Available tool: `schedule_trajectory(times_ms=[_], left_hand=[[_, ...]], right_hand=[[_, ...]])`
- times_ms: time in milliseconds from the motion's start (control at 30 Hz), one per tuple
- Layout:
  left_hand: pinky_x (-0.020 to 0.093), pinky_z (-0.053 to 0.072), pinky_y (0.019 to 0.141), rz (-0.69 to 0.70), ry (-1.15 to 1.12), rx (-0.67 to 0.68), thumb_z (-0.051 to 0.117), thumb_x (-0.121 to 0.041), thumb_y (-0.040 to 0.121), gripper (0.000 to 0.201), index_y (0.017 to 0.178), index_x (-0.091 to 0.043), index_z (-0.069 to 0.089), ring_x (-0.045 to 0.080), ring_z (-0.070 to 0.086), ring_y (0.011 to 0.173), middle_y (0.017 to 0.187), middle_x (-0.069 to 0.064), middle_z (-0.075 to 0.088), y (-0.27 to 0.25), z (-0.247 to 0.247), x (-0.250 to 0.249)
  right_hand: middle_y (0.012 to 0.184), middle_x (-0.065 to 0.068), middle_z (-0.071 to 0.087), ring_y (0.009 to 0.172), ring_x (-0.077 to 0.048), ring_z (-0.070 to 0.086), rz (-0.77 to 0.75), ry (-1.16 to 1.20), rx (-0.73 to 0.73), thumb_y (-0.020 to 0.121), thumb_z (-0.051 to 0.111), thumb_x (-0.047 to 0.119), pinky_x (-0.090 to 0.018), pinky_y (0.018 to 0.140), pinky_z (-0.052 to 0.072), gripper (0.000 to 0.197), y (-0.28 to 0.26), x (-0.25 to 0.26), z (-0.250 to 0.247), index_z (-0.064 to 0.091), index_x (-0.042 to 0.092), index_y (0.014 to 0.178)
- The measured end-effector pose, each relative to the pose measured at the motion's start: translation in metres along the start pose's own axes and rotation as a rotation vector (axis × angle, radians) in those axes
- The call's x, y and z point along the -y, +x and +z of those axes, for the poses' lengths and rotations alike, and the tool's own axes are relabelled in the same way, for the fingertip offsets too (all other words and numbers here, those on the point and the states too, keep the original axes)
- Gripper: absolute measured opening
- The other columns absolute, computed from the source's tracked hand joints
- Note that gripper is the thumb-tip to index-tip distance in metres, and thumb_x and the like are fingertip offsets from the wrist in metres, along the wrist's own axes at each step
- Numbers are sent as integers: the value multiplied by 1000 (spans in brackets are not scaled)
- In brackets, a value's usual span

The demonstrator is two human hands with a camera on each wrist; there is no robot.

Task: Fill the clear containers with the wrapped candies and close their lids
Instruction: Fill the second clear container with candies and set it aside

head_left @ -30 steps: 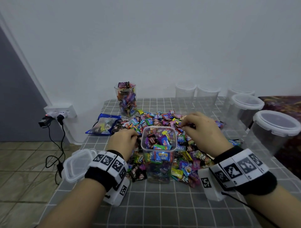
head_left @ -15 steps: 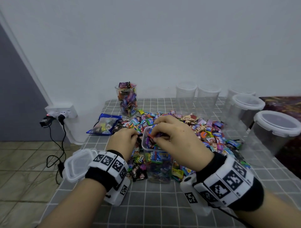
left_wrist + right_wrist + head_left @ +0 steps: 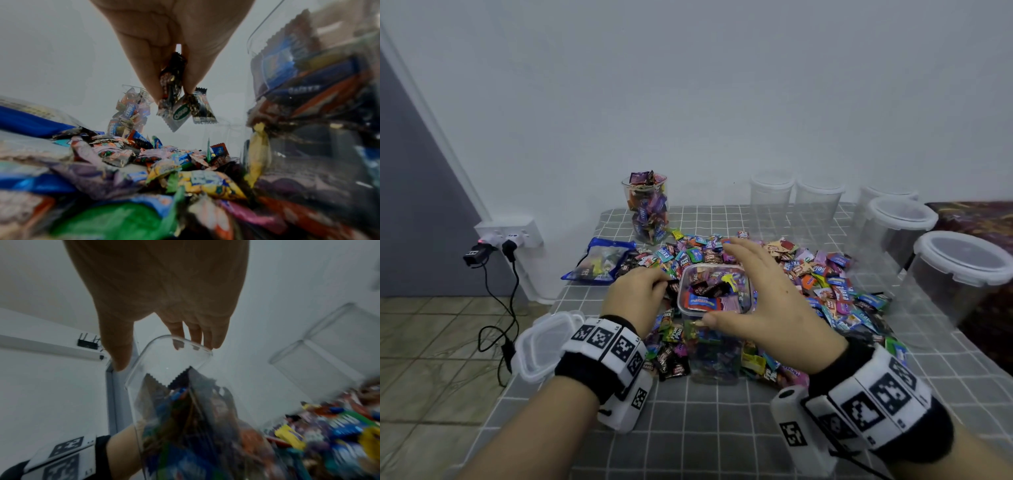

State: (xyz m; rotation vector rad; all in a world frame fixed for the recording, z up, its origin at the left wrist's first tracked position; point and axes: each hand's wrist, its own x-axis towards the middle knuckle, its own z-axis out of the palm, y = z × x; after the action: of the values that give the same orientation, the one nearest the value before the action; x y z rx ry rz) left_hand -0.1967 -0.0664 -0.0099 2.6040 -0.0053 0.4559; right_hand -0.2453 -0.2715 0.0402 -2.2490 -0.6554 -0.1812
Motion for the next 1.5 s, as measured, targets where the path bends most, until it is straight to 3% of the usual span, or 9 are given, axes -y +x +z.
schedule_trajectory(times_ms=[167,467,633,733,833,1033,1200,1367,1500], left_hand=[[28,42,85,4,-23,-25,55,-18,92,20,105,-18,70,19,59,99,105,1,67,-2,-5,-1],[23,39,75,57,-140,-156,58,-13,90,18,101,-15,72,15,58,86,92,-1,67,0,-24,-11],[21,43,78,116,-287,-244,59,-13,90,16,99,-15,72,8,55,82,84,-11,60,4,-46,-33],[5,40,75,195,-335,-283,61,-11,89,15,98,-15,73,1,54,78,81,-21,57,2,-56,-48],[12,44,77,271,-362,-258,62,-8,88,15,95,-15,73,4,57,80,82,-20,59,-3,-60,-61],[8,39,79,432,-253,-151,60,-15,87,17,96,-17,74,1,56,88,90,-9,67,-14,-53,-70],[5,34,86,399,-184,-43,64,-16,87,16,98,-21,75,-1,57,99,103,-8,69,-19,-51,-72],[19,35,101,340,-265,-11,68,-23,83,13,94,-25,75,-7,49,108,122,-7,63,-18,-53,-71],[6,34,90,363,-265,-36,68,-19,84,10,91,-20,76,-11,49,99,109,-9,68,-16,-51,-71]], right_hand=[[154,14,18,139,-1,21,187,227,114,62,82,50,-28,114,24,119,-3,-16,6,6,26,151],[120,28,42,102,21,43,249,374,139,70,82,28,0,84,36,96,-2,-28,12,15,39,138],[119,30,42,107,16,46,243,372,158,69,82,30,-4,86,38,88,0,-29,10,18,45,129],[124,23,45,112,7,49,238,376,159,69,82,30,-13,94,41,91,0,-30,10,19,41,133],[126,20,45,115,2,50,233,386,152,69,83,28,-23,101,41,96,0,-29,11,18,35,139],[114,35,36,98,30,41,219,394,149,70,82,26,0,84,36,98,0,-30,11,16,29,143],[125,20,46,112,8,50,220,386,148,69,83,27,-19,100,41,90,0,-30,12,23,37,135],[109,38,33,91,38,37,214,384,150,73,80,19,5,77,33,85,-2,-31,10,21,38,131],[108,41,26,86,42,31,222,348,159,73,80,23,8,74,30,98,-3,-33,10,14,25,145]])
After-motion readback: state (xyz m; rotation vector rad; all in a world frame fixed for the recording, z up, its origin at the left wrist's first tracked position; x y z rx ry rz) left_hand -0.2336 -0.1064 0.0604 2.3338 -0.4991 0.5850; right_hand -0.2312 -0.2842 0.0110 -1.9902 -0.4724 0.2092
